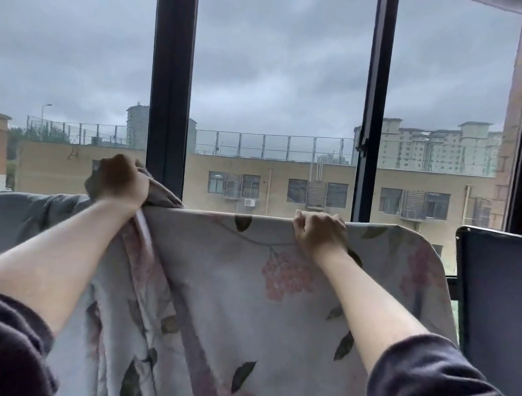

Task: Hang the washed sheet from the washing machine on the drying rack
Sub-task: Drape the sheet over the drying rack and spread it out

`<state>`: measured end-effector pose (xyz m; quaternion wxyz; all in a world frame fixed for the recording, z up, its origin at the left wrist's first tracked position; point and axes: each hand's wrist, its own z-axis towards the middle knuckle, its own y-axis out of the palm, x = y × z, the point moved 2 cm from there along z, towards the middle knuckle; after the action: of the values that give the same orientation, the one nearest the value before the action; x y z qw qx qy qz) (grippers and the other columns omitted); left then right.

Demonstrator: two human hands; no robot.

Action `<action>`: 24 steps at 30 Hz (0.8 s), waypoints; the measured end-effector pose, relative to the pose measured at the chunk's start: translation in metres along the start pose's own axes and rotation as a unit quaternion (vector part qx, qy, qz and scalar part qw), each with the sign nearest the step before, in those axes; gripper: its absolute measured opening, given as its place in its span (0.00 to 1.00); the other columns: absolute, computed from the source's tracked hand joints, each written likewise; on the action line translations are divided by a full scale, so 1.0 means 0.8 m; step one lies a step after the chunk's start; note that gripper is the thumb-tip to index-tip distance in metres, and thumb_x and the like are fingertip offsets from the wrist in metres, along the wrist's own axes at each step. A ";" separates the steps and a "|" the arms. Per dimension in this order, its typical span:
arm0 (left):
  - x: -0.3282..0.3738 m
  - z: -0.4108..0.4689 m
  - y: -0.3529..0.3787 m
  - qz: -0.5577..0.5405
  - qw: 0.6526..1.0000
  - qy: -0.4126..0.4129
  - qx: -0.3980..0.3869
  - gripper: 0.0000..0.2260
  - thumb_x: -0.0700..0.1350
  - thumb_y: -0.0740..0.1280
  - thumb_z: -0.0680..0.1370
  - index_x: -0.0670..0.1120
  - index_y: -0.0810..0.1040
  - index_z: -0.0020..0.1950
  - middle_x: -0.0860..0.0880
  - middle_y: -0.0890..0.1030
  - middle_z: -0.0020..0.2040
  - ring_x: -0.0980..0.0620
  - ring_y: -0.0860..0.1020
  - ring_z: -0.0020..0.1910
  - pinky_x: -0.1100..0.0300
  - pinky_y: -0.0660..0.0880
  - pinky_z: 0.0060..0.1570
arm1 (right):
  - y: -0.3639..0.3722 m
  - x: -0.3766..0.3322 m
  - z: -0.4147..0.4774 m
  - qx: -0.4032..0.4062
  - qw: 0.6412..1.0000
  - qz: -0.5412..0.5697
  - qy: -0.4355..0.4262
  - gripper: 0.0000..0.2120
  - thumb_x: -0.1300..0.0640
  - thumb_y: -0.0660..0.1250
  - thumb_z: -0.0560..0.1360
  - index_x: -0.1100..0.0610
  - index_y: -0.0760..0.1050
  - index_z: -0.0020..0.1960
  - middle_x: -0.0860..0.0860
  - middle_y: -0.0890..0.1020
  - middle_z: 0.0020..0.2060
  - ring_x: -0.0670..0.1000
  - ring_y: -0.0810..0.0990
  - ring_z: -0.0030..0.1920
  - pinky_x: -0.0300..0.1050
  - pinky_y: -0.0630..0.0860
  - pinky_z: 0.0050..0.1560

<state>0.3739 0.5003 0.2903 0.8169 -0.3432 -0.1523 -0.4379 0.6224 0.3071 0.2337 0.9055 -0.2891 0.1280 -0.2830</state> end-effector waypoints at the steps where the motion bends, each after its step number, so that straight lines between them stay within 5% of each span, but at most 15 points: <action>1: -0.013 0.007 -0.005 0.057 0.998 -0.002 -0.005 0.10 0.37 0.60 0.76 0.40 0.80 0.51 0.34 0.79 0.54 0.34 0.76 0.55 0.48 0.72 0.53 | 0.001 0.002 0.001 -0.003 1.000 -0.004 0.001 0.23 0.50 0.48 0.81 0.56 0.79 0.44 0.56 0.84 0.44 0.56 0.79 0.45 0.50 0.67 0.59; 7: -0.023 -0.029 0.027 0.243 0.944 0.210 -0.075 0.12 0.38 0.57 0.76 0.44 0.77 0.54 0.40 0.80 0.52 0.40 0.78 0.51 0.52 0.73 0.48 | 0.005 -0.007 0.007 -0.039 0.999 -0.018 0.011 0.23 0.50 0.46 0.81 0.58 0.78 0.46 0.57 0.83 0.47 0.57 0.79 0.48 0.51 0.66 0.58; 12: -0.032 -0.038 0.033 0.217 0.945 0.245 -0.021 0.09 0.37 0.60 0.74 0.41 0.79 0.49 0.39 0.81 0.45 0.38 0.78 0.46 0.51 0.71 0.43 | -0.004 -0.026 0.006 -0.085 0.991 0.082 -0.055 0.18 0.45 0.47 0.82 0.51 0.71 0.60 0.51 0.79 0.57 0.55 0.78 0.54 0.58 0.64 0.63; 14: -0.032 -0.040 0.031 0.187 0.951 0.245 -0.013 0.09 0.37 0.59 0.73 0.40 0.79 0.45 0.38 0.80 0.42 0.38 0.78 0.43 0.51 0.71 0.41 | -0.002 -0.043 0.003 -0.095 0.989 0.078 -0.086 0.19 0.43 0.47 0.81 0.51 0.73 0.51 0.52 0.81 0.50 0.54 0.79 0.50 0.55 0.66 0.62; 18: -0.035 -0.053 0.028 0.168 0.949 0.262 0.043 0.09 0.40 0.58 0.66 0.39 0.77 0.35 0.38 0.77 0.31 0.38 0.77 0.31 0.50 0.72 0.33 | 0.007 -0.051 -0.008 0.013 0.997 0.044 -0.070 0.18 0.45 0.49 0.81 0.51 0.70 0.39 0.50 0.81 0.38 0.53 0.78 0.41 0.48 0.65 0.52; 24: -0.033 -0.067 0.036 0.141 0.958 0.234 0.086 0.07 0.40 0.56 0.66 0.41 0.73 0.37 0.40 0.77 0.37 0.38 0.76 0.39 0.46 0.71 0.42 | 0.013 -0.051 -0.013 0.136 0.988 0.051 -0.049 0.21 0.48 0.50 0.76 0.53 0.72 0.31 0.49 0.80 0.27 0.53 0.78 0.30 0.49 0.71 0.44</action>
<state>0.3800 0.4904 0.2251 0.9095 -0.1775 0.0563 -0.3718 0.5897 0.3332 0.2216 0.9548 -0.1699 0.0582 -0.2367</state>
